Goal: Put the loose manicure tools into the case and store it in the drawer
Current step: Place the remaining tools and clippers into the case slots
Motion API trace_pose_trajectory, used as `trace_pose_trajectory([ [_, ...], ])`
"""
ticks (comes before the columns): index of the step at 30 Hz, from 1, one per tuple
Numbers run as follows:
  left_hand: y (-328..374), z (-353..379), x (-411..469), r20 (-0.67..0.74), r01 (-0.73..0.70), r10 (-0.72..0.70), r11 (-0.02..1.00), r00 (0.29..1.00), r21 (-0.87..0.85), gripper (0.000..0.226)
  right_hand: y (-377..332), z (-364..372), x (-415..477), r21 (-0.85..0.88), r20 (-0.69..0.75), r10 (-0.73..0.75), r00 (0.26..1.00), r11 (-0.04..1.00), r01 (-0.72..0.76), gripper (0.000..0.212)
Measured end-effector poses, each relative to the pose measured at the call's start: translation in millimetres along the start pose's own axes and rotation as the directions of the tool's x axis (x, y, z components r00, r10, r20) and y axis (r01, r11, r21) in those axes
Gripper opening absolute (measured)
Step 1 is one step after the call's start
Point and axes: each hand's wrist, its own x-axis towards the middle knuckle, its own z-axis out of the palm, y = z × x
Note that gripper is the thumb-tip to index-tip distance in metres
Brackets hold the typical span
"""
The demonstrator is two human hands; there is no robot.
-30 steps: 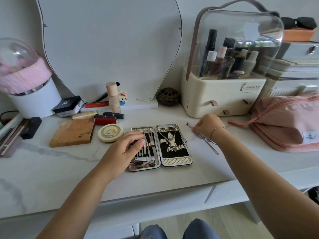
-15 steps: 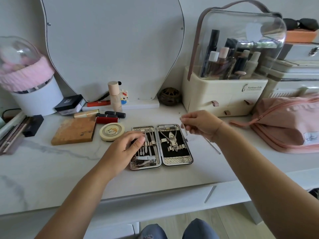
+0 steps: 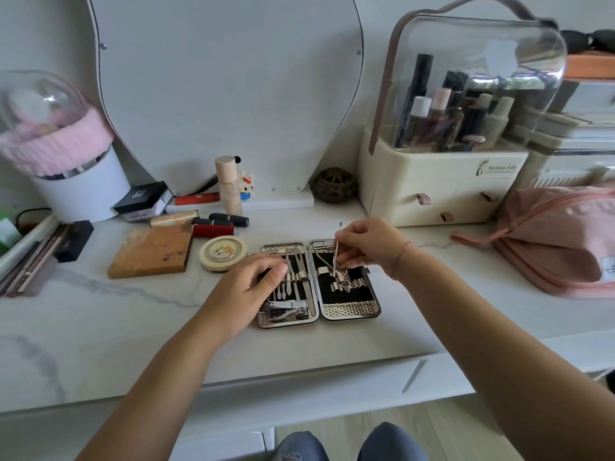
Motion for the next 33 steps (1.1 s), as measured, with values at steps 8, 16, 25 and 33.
trace_pose_trajectory([
  [8, -2, 0, 1, 0.002, -0.004, 0.004, 1.000, 1.000, -0.014, 0.043, 1, 5, 1, -0.252, 0.011, -0.073, 0.997, 0.965, 0.074, 0.011],
  [16, -3, 0, 2, 0.008, -0.015, 0.015, 0.999, 1.000, 0.030, 0.052, -3, 9, 5, -0.481, 0.004, 0.011, 1.000, 0.877, -0.008, 0.025],
  [25, -1, 2, 3, 0.009, -0.040, 0.040, 0.993, 0.999, 0.107, 0.048, -14, 12, 6, -0.721, 0.083, 0.031, 0.996, 0.692, 0.038, 0.023],
  [33, -2, 2, 3, 0.011, -0.052, 0.051, 0.993, 0.999, 0.106, 0.048, -16, 11, 10, -0.635, 0.039, -0.123, 0.992, 0.763, 0.119, 0.015],
])
